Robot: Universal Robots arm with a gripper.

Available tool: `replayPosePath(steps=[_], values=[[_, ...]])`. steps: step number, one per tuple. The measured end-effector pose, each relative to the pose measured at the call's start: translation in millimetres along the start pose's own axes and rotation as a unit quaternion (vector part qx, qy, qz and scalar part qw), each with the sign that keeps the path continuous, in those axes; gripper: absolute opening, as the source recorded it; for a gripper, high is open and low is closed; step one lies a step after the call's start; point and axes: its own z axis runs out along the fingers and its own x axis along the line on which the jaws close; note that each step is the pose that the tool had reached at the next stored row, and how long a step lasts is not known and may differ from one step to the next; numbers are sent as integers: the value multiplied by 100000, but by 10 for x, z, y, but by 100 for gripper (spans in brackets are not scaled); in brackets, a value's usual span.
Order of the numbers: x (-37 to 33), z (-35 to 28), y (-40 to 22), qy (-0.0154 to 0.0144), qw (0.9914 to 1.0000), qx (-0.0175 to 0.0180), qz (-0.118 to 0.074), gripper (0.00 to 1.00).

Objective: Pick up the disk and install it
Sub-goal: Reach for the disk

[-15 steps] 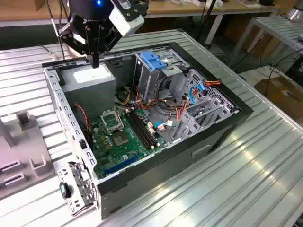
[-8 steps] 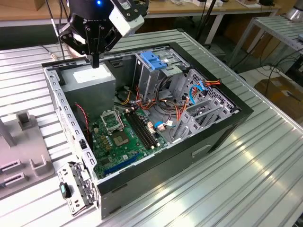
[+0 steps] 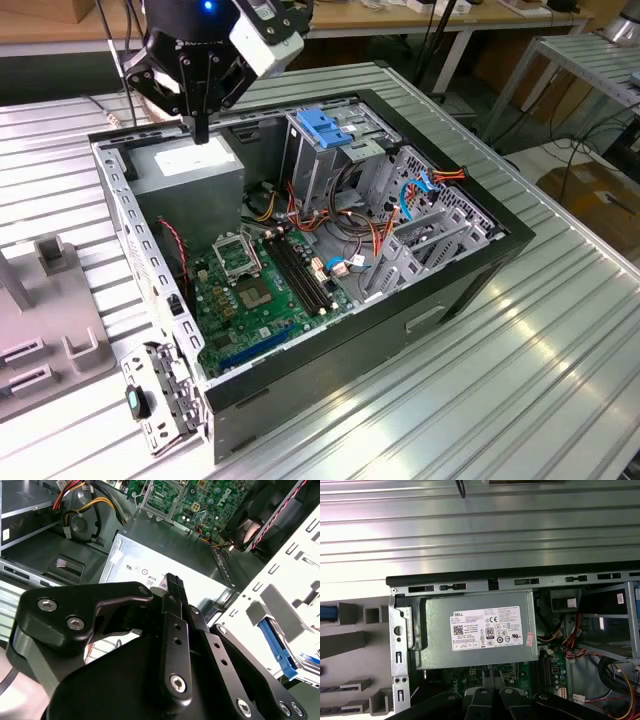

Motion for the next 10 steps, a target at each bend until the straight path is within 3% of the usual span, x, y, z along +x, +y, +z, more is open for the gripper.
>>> replayPosePath(steps=[7, 10], values=[[109, 5, -7, -2, 100000, 0, -9, 11], [116, 5, -7, -2, 100000, -2, -18, 11]])
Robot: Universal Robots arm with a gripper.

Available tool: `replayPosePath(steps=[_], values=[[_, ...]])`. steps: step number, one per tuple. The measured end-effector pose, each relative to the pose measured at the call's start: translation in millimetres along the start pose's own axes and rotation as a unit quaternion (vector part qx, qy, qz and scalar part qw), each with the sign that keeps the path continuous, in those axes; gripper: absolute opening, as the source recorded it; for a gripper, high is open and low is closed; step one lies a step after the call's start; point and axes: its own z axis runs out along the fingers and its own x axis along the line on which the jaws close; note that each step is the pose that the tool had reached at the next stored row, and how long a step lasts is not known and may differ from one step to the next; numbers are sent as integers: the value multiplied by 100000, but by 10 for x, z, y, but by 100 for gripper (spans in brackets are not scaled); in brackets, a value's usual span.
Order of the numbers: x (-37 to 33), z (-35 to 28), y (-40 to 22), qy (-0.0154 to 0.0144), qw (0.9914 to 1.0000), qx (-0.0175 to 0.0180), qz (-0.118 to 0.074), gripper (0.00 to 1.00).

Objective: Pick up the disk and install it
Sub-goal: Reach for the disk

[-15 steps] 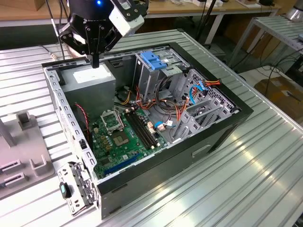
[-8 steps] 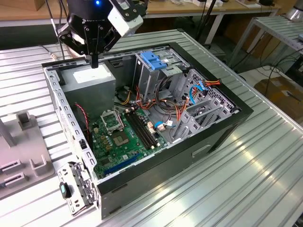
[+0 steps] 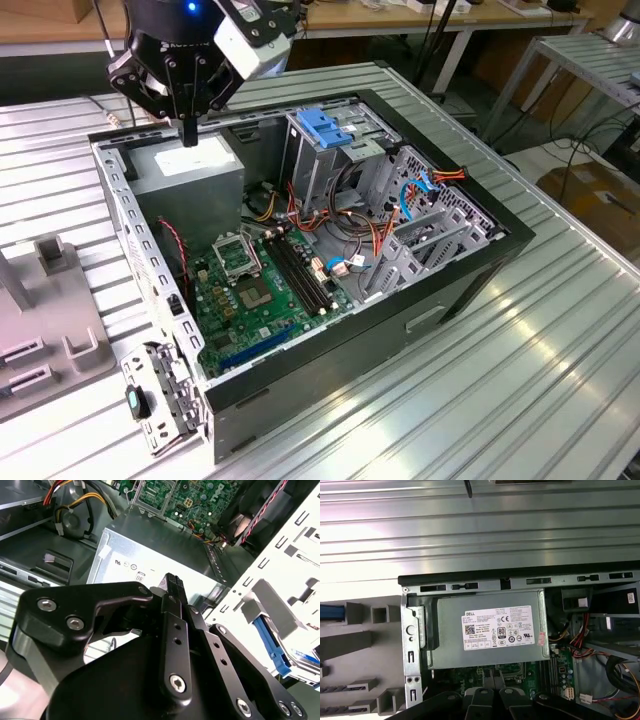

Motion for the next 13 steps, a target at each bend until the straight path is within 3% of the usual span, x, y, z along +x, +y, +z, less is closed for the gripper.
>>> replayPosePath(steps=[13], values=[[32, -1, -2, 1, 100000, 3, 12, 11]])
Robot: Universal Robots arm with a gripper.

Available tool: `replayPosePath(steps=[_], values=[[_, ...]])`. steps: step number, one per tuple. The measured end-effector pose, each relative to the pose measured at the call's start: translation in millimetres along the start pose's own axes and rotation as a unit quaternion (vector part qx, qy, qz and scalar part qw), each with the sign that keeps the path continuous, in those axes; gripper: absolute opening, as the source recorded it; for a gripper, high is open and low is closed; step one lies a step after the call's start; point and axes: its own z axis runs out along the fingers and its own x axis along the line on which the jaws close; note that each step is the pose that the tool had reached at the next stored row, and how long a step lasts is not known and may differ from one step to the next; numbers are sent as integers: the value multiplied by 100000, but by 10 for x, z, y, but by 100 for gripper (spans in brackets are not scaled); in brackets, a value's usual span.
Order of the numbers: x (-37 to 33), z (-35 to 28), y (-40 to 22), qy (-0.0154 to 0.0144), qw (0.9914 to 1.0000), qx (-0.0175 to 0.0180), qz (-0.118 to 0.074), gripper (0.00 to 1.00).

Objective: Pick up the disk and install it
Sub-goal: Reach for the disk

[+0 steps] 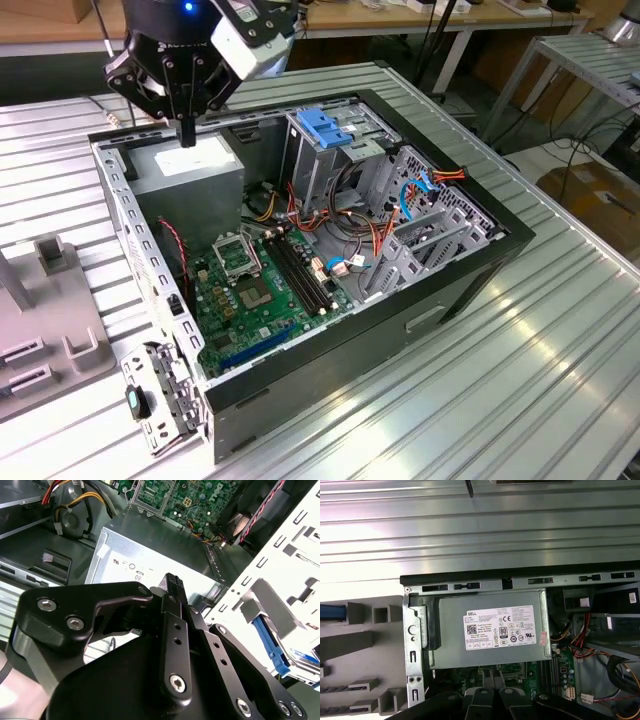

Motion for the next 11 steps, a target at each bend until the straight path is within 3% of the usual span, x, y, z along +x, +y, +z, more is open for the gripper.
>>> replayPosePath(steps=[6, 8, 11], values=[[83, -2, -6, 1, 100000, -2, -10, 11], [160, -4, -12, 0, 100000, -4, -1, 11], [190, -4, -14, -3, 100000, -6, -6, 11]])
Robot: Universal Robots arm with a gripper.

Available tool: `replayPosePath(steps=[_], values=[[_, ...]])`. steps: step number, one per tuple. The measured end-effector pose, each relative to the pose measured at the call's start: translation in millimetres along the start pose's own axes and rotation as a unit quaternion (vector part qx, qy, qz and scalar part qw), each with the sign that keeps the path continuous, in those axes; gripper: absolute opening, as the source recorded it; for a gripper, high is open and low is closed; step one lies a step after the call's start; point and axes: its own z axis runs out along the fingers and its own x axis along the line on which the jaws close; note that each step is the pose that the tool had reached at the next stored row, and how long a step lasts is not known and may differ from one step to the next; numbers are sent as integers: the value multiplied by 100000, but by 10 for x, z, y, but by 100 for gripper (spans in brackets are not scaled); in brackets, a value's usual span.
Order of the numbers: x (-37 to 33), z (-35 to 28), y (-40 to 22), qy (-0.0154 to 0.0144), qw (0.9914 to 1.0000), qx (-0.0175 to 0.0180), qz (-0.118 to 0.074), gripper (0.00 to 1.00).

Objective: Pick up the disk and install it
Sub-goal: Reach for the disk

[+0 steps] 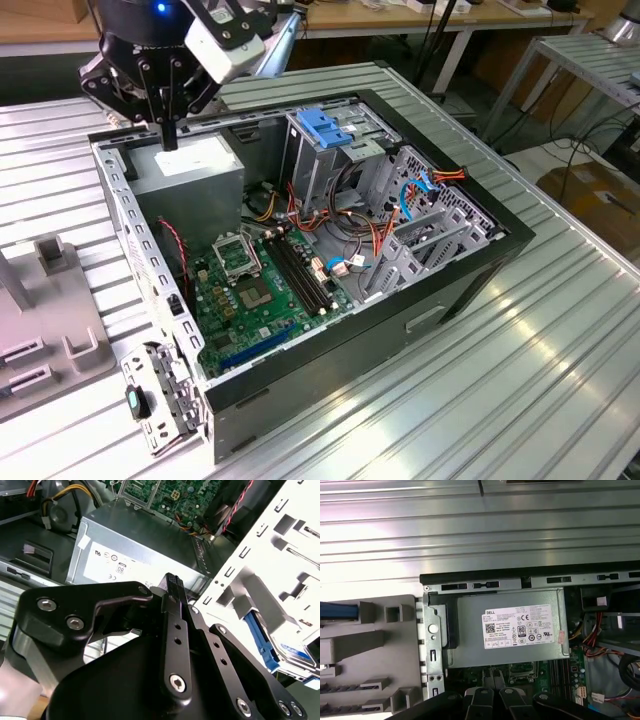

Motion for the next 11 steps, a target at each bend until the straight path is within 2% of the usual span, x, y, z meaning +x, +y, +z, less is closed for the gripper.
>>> replayPosePath(steps=[3, 11], values=[[38, -2, -3, 6, 100000, 8, 1, 11], [39, -1, -3, 4, 100000, 4, 2, 11]])
